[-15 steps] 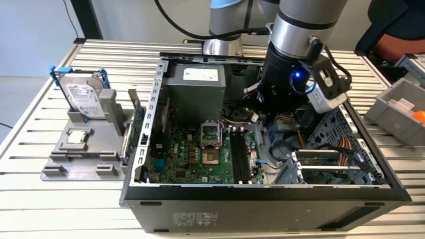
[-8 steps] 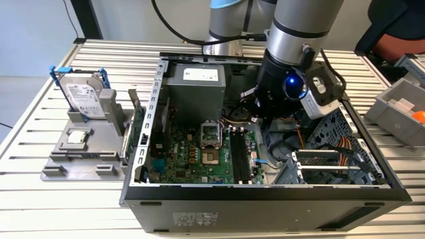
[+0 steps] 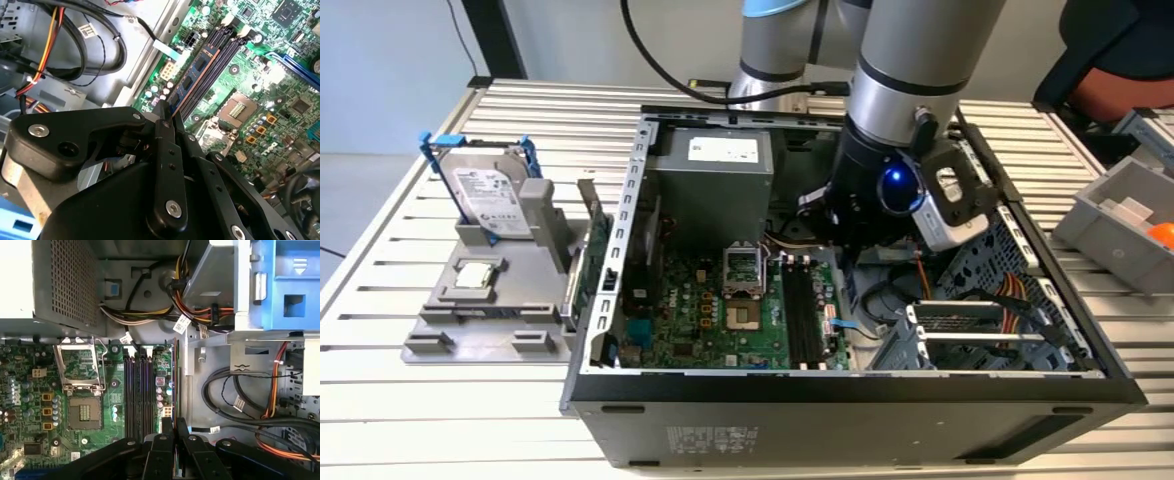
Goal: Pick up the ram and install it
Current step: 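Insert the ram into the slot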
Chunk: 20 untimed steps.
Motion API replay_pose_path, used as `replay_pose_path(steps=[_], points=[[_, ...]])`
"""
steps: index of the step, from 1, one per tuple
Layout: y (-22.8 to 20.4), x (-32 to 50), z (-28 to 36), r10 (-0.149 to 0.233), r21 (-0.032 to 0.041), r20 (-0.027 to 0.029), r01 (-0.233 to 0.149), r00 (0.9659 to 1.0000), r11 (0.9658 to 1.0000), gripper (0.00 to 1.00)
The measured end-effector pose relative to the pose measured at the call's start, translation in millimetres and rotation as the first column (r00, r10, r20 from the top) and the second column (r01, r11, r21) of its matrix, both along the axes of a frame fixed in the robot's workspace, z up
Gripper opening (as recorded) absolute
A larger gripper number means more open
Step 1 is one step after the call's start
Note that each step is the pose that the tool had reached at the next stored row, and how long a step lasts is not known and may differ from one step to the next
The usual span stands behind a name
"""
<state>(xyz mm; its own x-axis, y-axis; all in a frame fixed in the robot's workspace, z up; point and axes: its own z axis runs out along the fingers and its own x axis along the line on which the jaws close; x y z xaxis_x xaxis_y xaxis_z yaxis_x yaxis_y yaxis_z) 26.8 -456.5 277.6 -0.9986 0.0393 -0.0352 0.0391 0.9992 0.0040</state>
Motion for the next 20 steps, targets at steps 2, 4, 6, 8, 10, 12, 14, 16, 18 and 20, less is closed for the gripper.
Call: replay_pose_path(steps=[2, 4, 6, 8, 10, 12, 14, 16, 18, 20], points=[[0.0, -0.2, -3.4, -0.004, 0.0, 0.0, 0.004, 1.0, 1.0, 0.0], [0.0, -0.5, -6.3, -0.008, 0.0, 0.0, 0.008, 1.0, 1.0, 0.0], [0.0, -0.8, -9.2, -0.012, -0.0003, -0.0001, 0.012, 0.9999, 0.9999, 0.0], [0.0, -0.9, -12.6, -0.017, -0.0005, 0.0, 0.017, 0.9998, 0.9998, 0.0], [0.0, -1.0, -16.2, -0.021, -0.0009, 0.0, 0.021, 0.9998, 0.9998, 0.0], [-0.1, -1.1, -18.6, -0.022, -0.0009, 0.0, 0.022, 0.9997, 0.9997, 0.0], [-0.1, -1.2, -19.0, -0.023, -0.0016, -0.0017, 0.023, 0.9997, 0.9997, 0.0], [-0.1, -1.2, -19.0, -0.023, -0.0018, -0.0018, 0.023, 0.9997, 0.9997, 0.0], [-0.3, -1.2, -20.5, -0.023, -0.0012, -0.0017, 0.023, 0.9997, 0.9997, 0.0], [-1.8, -1.3, -21.6, -0.023, -0.0016, -0.0018, 0.023, 0.9997, 0.9997, 0.0]])
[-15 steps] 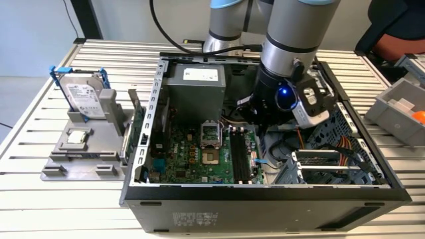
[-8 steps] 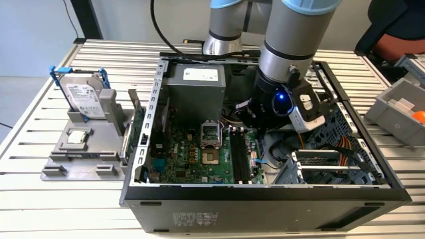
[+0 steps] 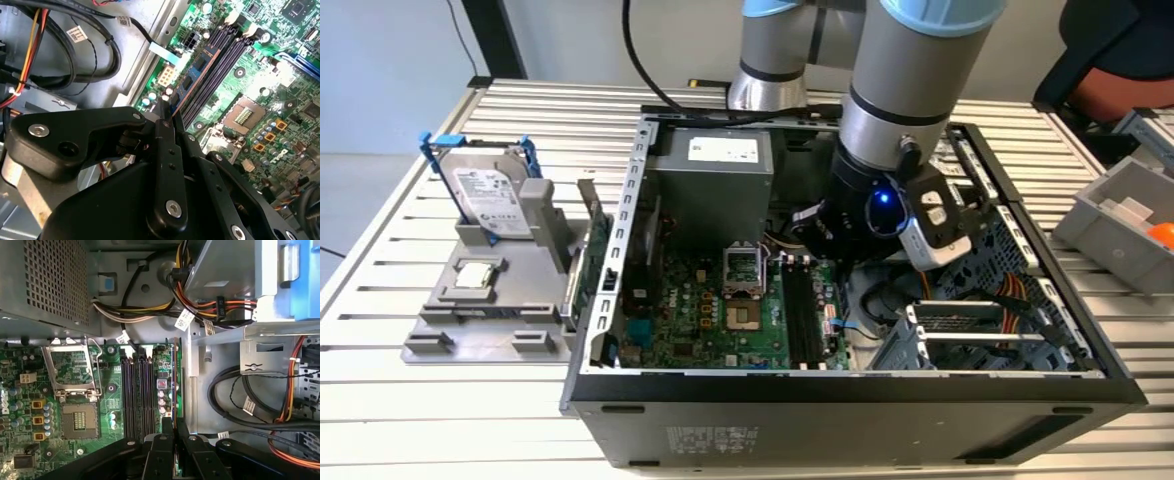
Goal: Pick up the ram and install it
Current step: 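Insert the ram into the slot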
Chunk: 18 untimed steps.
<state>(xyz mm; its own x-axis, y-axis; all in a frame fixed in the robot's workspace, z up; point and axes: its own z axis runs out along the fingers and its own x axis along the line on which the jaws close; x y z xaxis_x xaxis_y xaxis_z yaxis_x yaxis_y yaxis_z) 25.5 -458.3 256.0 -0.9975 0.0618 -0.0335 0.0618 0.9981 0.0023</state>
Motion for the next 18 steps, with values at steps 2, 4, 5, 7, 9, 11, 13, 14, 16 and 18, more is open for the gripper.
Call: replay_pose_path(steps=[2, 4, 5, 7, 9, 11, 13, 14, 16, 18], points=[[-1.2, -0.3, -1.8, 0.0, 0.0001, 0.0, 0.0, 1.0, 1.0, 0.0], [-2.6, -1.1, -3.5, 0.0, 0.0, 0.0, 0.0, 1.0, 1.0, 0.0], [-3.0, -1.7, -4.6, 0.001, 0.0001, 0.0, -0.001, 1.0, 1.0, 0.0], [-3.6, -2.5, -6.4, 0.006, 0.0, 0.0, -0.006, 1.0, 1.0, 0.0], [-4.3, -3.5, -7.5, 0.012, 0.0001, 0.0, -0.012, 0.9999, 0.9999, 0.0], [-5.0, -4.3, -9.0, 0.016, 0.0, 0.0, -0.016, 0.9999, 0.9999, 0.0], [-5.8, -5.8, -10.4, 0.017, -0.0003, 0.0, -0.017, 0.9998, 0.9998, 0.0], [-6.3, -6.1, -11.0, 0.017, -0.0011, 0.0, -0.017, 0.9998, 0.9998, 0.0], [-7.6, -6.4, -12.7, 0.018, -0.0025, -0.0001, -0.018, 0.9998, 0.9998, 0.0], [-9.0, -6.7, -14.5, 0.017, -0.0034, -0.0001, -0.017, 0.9998, 0.9998, 0.0]])
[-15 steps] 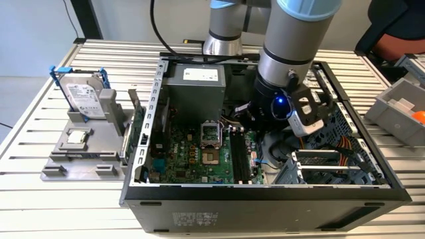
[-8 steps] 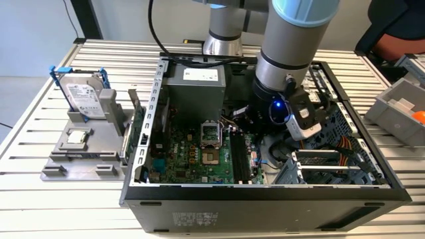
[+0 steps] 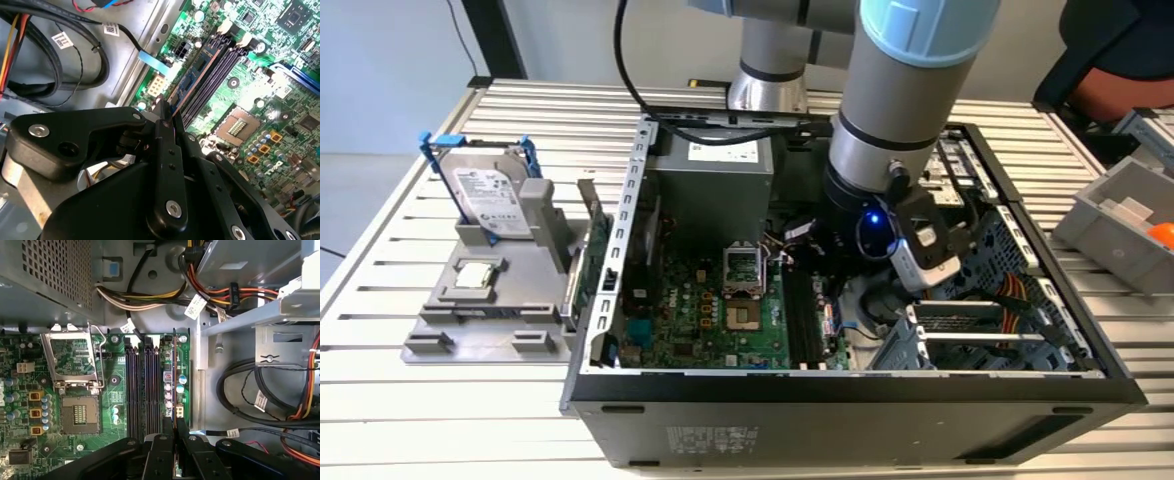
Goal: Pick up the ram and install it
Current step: 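Insert the ram into the slot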
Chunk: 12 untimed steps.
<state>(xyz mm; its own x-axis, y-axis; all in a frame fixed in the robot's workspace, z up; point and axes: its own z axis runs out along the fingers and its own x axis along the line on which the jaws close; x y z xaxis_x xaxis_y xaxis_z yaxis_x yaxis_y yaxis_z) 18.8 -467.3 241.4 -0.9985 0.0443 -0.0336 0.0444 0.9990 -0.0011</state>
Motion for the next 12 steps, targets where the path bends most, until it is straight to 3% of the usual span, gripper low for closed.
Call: replay_pose_path(steps=[12], points=[[-0.8, -3.0, -10.0, 0.0, -0.0141, -0.0005, 0.0, 1.0, 0.9999, 0.0]])
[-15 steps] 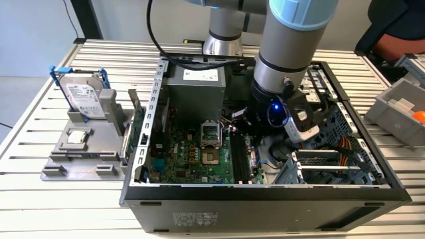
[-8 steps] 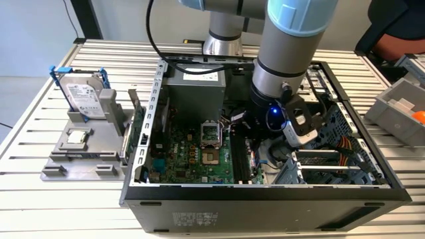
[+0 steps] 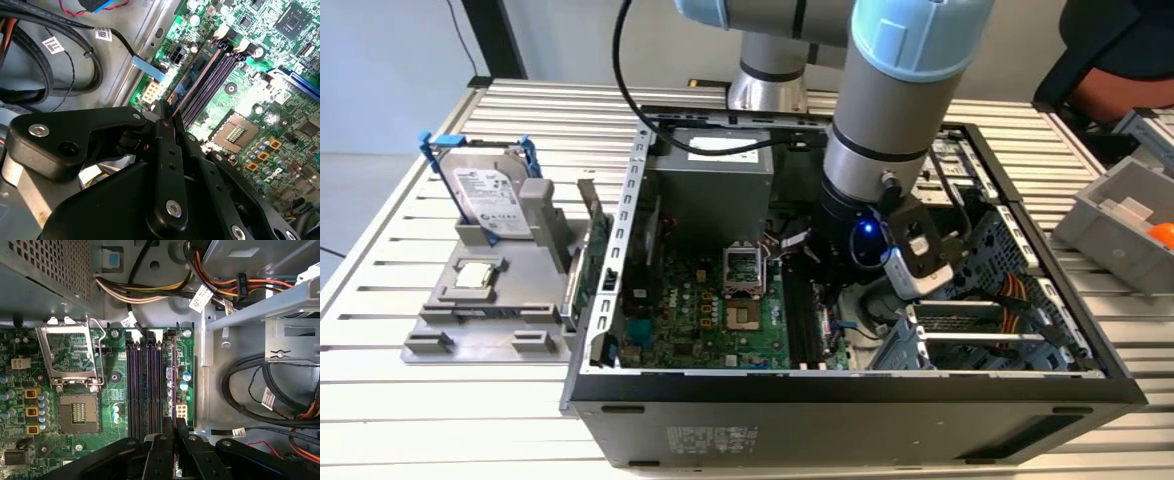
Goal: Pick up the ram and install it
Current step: 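Insert the ram into the slot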
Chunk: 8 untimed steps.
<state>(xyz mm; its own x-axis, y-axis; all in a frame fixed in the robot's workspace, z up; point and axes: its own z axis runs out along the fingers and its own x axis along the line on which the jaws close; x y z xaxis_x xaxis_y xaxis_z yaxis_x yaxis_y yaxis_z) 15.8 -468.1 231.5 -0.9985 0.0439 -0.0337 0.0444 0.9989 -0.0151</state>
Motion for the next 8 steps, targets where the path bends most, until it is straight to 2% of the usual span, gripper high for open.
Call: replay_pose_path(steps=[8], points=[[-3.5, -7.0, -2.1, 0.001, -0.0024, -0.0001, -0.001, 1.0, 1.0, 0.0]])
